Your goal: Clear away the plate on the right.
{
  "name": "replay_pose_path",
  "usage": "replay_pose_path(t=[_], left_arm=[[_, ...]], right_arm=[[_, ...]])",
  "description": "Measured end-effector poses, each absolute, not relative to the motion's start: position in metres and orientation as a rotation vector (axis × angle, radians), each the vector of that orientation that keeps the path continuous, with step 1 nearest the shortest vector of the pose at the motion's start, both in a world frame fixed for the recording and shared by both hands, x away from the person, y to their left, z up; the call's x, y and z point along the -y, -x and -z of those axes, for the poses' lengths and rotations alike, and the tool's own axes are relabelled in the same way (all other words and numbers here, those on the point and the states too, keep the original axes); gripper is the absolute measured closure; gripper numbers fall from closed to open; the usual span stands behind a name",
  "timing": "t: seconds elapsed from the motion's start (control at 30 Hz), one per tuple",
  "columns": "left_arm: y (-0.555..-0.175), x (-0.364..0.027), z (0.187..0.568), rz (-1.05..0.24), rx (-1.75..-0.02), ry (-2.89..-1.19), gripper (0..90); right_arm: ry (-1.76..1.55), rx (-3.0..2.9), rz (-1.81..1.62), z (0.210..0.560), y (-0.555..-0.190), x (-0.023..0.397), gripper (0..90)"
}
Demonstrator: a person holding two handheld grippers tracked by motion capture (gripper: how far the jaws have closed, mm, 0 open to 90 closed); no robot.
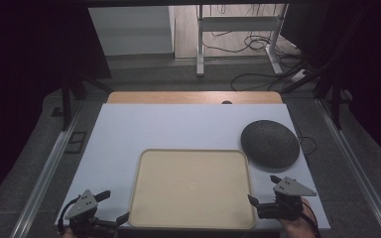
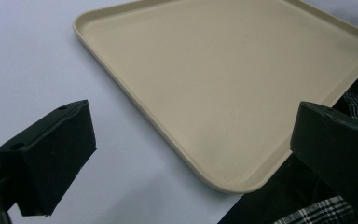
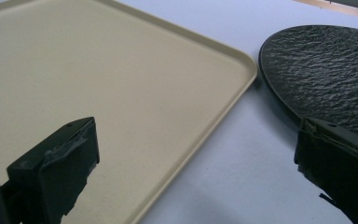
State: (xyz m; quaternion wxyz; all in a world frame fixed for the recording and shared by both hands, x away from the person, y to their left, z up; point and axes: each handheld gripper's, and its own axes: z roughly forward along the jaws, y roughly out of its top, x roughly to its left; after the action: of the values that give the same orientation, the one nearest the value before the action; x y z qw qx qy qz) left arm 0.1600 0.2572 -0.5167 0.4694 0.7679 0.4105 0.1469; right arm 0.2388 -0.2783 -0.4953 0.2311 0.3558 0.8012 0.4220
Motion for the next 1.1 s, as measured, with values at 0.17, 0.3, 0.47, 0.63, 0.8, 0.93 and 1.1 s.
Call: replay_pose_path(t=[0.17, 0.3, 0.47, 0.63, 0.8, 0.93, 1.1], left_arm=[[-0.16, -0.257, 0.517, -0.352, -1.009, -1.878, 0.0], [-0.16, -0.257, 0.517, -0.346, -1.007, -1.881, 0.0], [-0.16, -0.257, 0.517, -0.345, -0.997, -1.884, 0.0], [-0.16, -0.257, 0.517, -0.344, -0.995, -1.882, 0.0], [-0.16, -0.257, 0.517, -0.345, -0.995, -1.879, 0.0], [-0.16, -0.257, 0.517, -0.345, -0.995, -1.879, 0.0], [-0.16, -0.258, 0.517, -0.343, -0.993, -1.877, 0.0]], right_arm=[[-0.993, -2.208, -1.143, 0.495, -0.244, 0.278, 0.2], [-0.997, -2.208, -1.134, 0.496, -0.248, 0.28, 0.7], [-0.998, -2.215, -1.116, 0.496, -0.254, 0.283, 2.0], [-1.024, -2.208, -1.113, 0.497, -0.26, 0.286, 2.2], [-1.05, -2.197, -1.099, 0.498, -0.264, 0.287, 1.5], [-1.076, -2.184, -1.081, 0.499, -0.267, 0.288, 0.5], [-1.092, -2.171, -1.04, 0.501, -0.271, 0.289, 0.0]])
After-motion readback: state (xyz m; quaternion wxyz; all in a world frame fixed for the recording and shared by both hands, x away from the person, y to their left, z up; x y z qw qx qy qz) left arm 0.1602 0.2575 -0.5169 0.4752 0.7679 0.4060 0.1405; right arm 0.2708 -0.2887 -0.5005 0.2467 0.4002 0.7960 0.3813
